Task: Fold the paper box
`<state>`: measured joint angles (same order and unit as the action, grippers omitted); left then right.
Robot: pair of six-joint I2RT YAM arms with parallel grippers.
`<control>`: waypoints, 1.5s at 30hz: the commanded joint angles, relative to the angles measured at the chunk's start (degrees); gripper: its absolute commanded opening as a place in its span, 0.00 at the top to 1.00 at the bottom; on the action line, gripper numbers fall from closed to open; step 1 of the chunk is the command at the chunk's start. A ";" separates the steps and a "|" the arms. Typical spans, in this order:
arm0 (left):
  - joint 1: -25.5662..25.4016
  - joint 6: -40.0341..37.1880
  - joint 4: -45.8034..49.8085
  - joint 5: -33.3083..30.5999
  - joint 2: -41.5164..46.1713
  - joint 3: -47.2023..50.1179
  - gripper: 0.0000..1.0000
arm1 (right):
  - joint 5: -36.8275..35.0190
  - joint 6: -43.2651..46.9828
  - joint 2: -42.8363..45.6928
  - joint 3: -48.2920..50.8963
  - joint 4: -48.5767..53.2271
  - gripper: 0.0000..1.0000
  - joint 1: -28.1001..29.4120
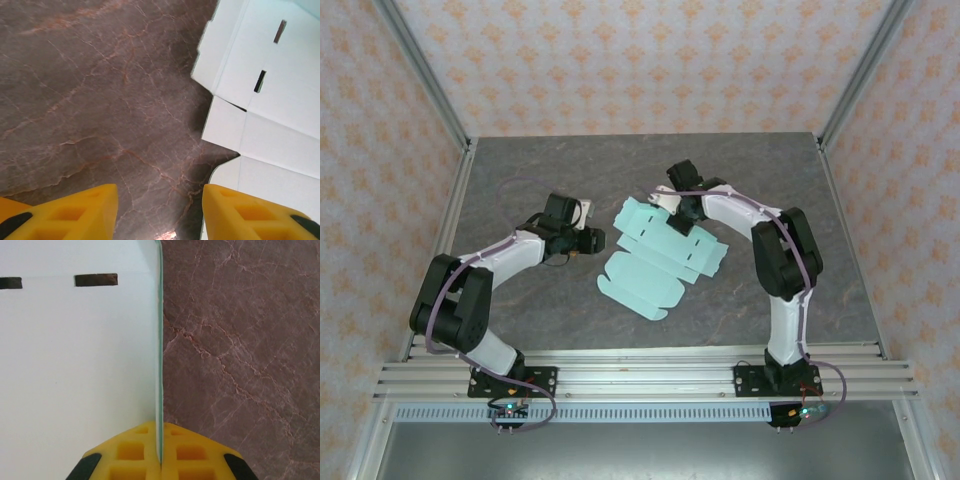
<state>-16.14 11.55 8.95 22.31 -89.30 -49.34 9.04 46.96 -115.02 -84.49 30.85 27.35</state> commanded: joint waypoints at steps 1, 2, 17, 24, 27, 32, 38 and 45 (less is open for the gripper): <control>-0.20 1.21 -1.54 -3.39 1.61 -0.90 0.51 | -3.94 1.53 -1.88 -1.57 -3.02 1.00 0.27; -0.21 1.11 -1.40 -3.34 1.37 -1.20 0.51 | -4.16 1.59 -2.09 -1.31 -3.88 1.00 0.35; 0.40 3.58 -3.89 -1.62 0.35 -0.90 0.51 | -12.33 2.33 -3.23 5.62 -14.82 1.00 2.20; 0.50 3.13 -5.52 1.19 2.72 0.60 0.50 | -8.10 1.15 0.78 2.09 -6.99 1.00 1.68; 0.04 2.94 -6.78 3.66 4.90 1.41 0.50 | -4.98 0.22 3.06 -0.48 -1.50 1.00 1.04; -4.11 6.74 -10.57 5.12 6.96 3.98 0.51 | -3.51 -1.39 5.53 -3.08 4.89 1.00 1.04; -10.97 15.87 -17.78 4.74 1.47 4.33 0.57 | -5.22 -5.17 7.86 -3.79 5.35 1.00 1.20; -15.75 23.12 -30.20 0.75 -8.16 2.93 0.76 | -5.45 -7.70 8.20 -5.16 6.22 1.00 1.42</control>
<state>-31.55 29.80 -13.34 25.98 -94.63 -45.25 4.47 41.65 -108.57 -87.68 34.89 28.56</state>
